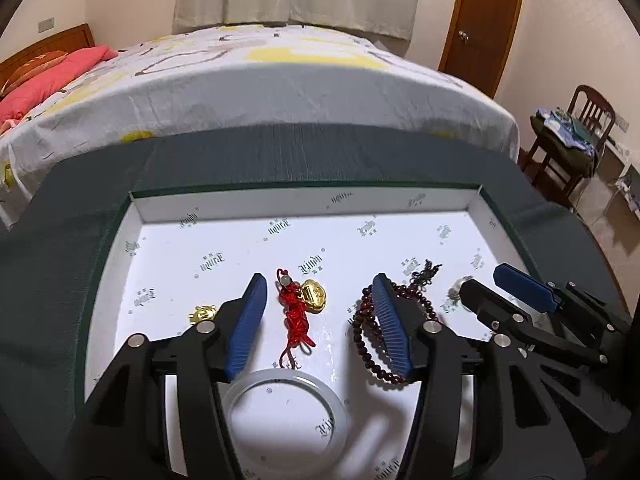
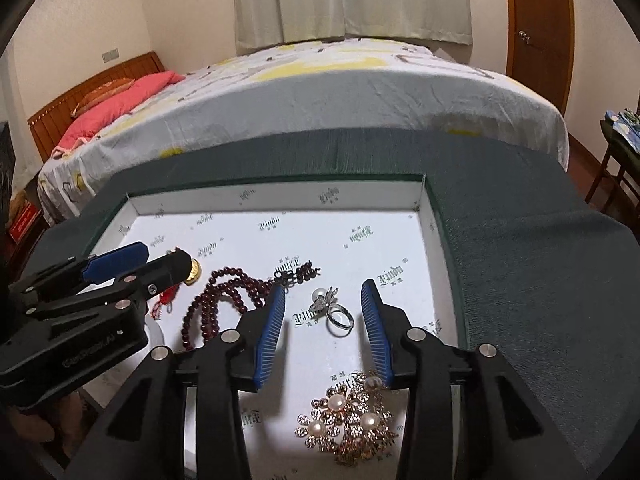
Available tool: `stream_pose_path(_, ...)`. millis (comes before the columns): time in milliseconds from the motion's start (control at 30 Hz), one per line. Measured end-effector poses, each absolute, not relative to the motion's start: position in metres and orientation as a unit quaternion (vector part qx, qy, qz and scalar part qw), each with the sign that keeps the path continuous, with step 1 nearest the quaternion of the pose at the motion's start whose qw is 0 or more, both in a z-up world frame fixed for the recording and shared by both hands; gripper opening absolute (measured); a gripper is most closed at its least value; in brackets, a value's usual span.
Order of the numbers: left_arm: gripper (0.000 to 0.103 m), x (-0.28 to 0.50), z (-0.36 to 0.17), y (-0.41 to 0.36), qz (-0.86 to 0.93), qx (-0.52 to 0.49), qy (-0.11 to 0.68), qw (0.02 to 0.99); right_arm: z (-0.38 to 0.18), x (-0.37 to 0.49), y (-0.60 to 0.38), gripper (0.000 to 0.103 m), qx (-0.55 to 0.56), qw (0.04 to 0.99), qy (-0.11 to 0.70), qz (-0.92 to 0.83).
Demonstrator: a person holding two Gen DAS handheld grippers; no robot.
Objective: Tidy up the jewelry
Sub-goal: 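Lift both open grippers out of the box back over the jewelry, then close right gripper on the pearl flower brooch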
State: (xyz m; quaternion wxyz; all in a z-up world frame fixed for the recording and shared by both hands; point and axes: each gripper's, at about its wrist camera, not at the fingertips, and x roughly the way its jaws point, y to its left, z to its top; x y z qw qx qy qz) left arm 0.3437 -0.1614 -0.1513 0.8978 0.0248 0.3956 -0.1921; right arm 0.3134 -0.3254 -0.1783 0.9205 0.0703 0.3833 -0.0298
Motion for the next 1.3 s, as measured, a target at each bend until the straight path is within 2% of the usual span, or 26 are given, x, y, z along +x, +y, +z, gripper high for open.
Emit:
stream_pose_path(167, 0.067, 0.330, -0.132, -0.148, -0.190, 0.013, 0.376, 0.907, -0.161, 0.299, -0.326, 0.040, 0.071, 0.928, 0.365, -0.032)
stream_pose_path(267, 0.069, 0.318, -0.121, -0.138, -0.188, 0.011, 0.364, 0.912, -0.151, 0.288, -0.327, 0.041, 0.072, 0.932, 0.354, -0.035)
stream_pose_path(700, 0.069, 0.252, -0.112, -0.082, -0.141, 0.008, 0.354, 0.925, -0.149, 0.227, -0.304, 0.041, 0.079, 0.934, 0.346, -0.033)
stream_pose_path(1300, 0.069, 0.203, -0.141, 0.015, -0.039, -0.014, 0.377, 0.925, -0.190, 0.206, -0.229, 0.041, 0.043, 0.913, 0.405, 0.018)
